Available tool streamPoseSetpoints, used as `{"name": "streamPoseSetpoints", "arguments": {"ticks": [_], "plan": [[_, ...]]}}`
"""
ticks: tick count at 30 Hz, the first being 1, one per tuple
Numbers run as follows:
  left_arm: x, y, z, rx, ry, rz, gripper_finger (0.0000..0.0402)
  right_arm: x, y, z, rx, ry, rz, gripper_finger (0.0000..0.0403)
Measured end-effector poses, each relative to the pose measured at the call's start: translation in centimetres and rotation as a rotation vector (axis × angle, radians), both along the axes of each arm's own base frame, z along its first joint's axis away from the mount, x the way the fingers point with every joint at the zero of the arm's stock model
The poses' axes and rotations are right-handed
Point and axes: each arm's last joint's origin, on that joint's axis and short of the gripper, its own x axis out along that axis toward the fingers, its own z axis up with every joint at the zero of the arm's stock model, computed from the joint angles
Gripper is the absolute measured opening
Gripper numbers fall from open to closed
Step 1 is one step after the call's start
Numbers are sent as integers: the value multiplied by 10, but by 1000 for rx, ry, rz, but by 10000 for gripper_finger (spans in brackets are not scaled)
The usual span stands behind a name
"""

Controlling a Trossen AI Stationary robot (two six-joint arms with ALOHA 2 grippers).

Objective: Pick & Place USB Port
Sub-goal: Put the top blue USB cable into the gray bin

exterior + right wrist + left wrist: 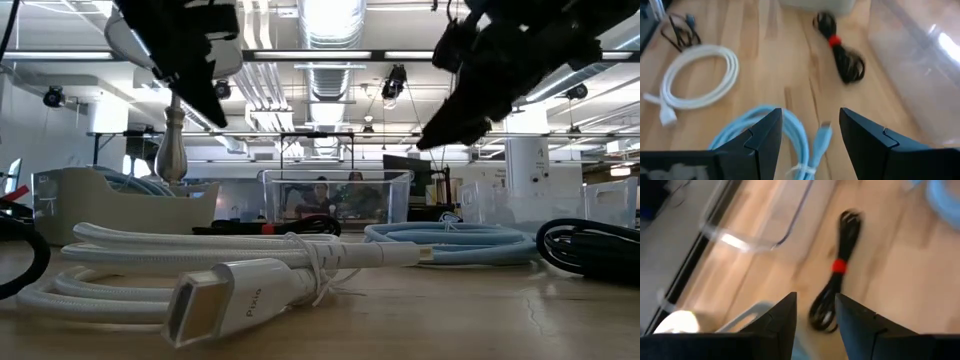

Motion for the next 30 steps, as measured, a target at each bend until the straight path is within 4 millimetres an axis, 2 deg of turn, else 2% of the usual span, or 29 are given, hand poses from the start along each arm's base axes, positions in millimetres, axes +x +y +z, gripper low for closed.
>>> {"name": "streamPoseSetpoints", "arguments": {"ticks": [7,15,24,30], "plan": [[10,-4,5,-56,-78,-128,139,5,2,-29,73,169,-29,194],[11,-5,-9,-56,-96,-152,140,6,2,-57,95,323,-60,194],[10,-5,-13,-58,-102,-149,140,12,4,-75,131,377,-52,194],[10,-5,-13,-58,-102,-148,140,15,4,-77,124,376,-45,186]]}}
